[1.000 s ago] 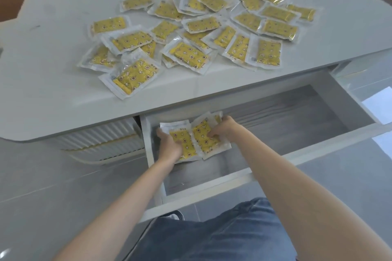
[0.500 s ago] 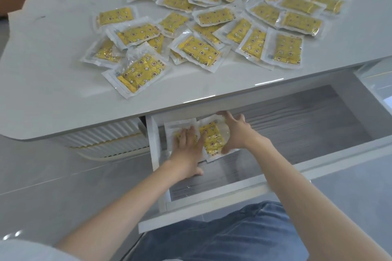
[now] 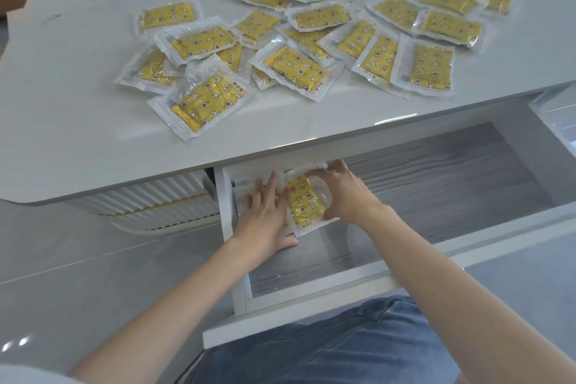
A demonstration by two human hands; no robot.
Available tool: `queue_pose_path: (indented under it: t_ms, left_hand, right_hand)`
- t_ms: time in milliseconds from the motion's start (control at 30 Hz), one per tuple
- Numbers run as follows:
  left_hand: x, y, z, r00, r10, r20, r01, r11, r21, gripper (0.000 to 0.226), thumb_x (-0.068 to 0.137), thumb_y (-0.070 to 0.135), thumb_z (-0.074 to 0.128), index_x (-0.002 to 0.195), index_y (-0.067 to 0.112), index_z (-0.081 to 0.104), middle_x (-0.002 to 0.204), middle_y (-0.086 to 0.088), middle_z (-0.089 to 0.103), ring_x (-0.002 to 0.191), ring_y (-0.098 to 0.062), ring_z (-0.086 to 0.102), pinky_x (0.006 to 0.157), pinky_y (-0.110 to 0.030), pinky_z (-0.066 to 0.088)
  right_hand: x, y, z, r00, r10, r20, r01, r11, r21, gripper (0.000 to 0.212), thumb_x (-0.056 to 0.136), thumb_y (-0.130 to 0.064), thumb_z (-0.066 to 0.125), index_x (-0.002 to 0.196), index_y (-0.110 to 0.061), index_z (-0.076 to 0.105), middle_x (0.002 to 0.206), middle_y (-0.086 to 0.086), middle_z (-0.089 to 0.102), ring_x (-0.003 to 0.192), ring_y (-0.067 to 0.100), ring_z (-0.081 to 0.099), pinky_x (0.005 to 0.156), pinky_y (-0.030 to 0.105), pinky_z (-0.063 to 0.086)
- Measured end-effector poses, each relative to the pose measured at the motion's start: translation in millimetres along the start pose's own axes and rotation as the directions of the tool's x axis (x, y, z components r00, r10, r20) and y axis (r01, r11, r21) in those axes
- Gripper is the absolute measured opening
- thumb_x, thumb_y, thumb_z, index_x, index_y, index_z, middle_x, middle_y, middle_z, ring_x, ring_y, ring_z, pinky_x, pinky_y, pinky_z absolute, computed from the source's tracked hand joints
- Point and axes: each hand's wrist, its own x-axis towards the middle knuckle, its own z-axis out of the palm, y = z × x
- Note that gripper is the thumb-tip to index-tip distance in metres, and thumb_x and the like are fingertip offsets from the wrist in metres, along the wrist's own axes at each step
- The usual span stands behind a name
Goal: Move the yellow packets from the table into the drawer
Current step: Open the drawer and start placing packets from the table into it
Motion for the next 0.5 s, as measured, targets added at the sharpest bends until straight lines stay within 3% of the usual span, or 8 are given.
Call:
queue_pose_path:
  t_ms: [100, 200, 300, 400, 433, 500]
  left_hand:
    - [1, 1, 1, 0.998, 0.056, 0.005, -0.056, 0.998, 0.026, 0.101, 0.082, 0.061, 0.055, 0.152, 0.019, -0.005, 0.157, -0.004, -0.023, 0.144, -0.032, -0.02, 0.116, -0.053, 0.003]
    - [5, 6, 3, 0.998, 0.056, 0.006, -0.056, 0.997, 0.05, 0.103, 0.081, 0.069, 0.048, 0.152, 0.015, -0.004, 0.159, -0.005, -0.015, 0.144, -0.029, -0.021, 0.116, -0.053, -0.004]
    - [11, 11, 4, 0.997, 0.07, -0.041, -0.068, 0.996, 0.058, 0.102, 0.081, 0.07, 0.047, 0.151, 0.011, 0.003, 0.159, -0.007, -0.004, 0.146, -0.028, -0.015, 0.116, -0.053, -0.003]
    - [15, 12, 3, 0.995, 0.093, -0.026, -0.091, 0.992, 0.082, 0.097, 0.086, 0.064, 0.046, 0.152, 0.01, -0.002, 0.16, -0.007, -0.004, 0.146, -0.025, -0.015, 0.117, -0.053, -0.007]
    - [17, 11, 3, 0.995, 0.097, -0.019, -0.095, 0.993, 0.074, 0.096, 0.087, 0.062, 0.046, 0.152, 0.011, -0.003, 0.16, -0.006, -0.005, 0.146, -0.024, -0.016, 0.117, -0.053, -0.008]
    - [18, 10, 2, 0.995, 0.101, -0.009, -0.1, 0.994, 0.042, 0.095, 0.088, 0.059, 0.048, 0.152, 0.012, -0.005, 0.16, -0.004, -0.007, 0.146, -0.022, -0.017, 0.116, -0.054, -0.009]
  right_hand:
    - [-4, 0, -3, 0.994, 0.105, -0.006, -0.105, 0.994, -0.032, 0.098, 0.066, -0.017, 0.083, 0.146, -0.028, 0.028, 0.14, 0.009, 0.033, 0.121, 0.033, 0.044, 0.087, 0.04, 0.051]
    - [-3, 2, -6, 0.969, 0.246, 0.0, -0.245, 0.967, 0.075, 0.09, 0.068, -0.02, 0.082, 0.143, -0.017, 0.032, 0.133, 0.013, 0.045, 0.116, 0.034, 0.052, 0.089, 0.043, 0.051]
    - [4, 4, -6, 0.952, 0.307, 0.018, -0.303, 0.925, 0.229, 0.06, 0.075, -0.017, 0.075, 0.128, -0.004, 0.049, 0.121, 0.013, 0.056, 0.108, 0.03, 0.057, 0.086, 0.037, 0.052]
    - [11, 1, -4, 0.963, 0.27, 0.014, -0.264, 0.93, 0.255, 0.016, 0.076, -0.003, 0.064, 0.09, 0.0, 0.058, 0.098, 0.01, 0.06, 0.085, 0.027, 0.056, 0.058, 0.027, 0.045]
    - [13, 1, -2, 0.964, 0.264, 0.001, -0.256, 0.932, 0.256, 0.014, 0.076, 0.0, 0.061, 0.089, 0.002, 0.058, 0.097, 0.011, 0.06, 0.084, 0.028, 0.056, 0.056, 0.027, 0.044]
    - [17, 5, 1, 0.967, 0.255, -0.012, -0.242, 0.93, 0.275, 0.028, 0.076, 0.005, 0.057, 0.104, 0.006, 0.062, 0.106, 0.015, 0.063, 0.093, 0.031, 0.06, 0.068, 0.037, 0.05]
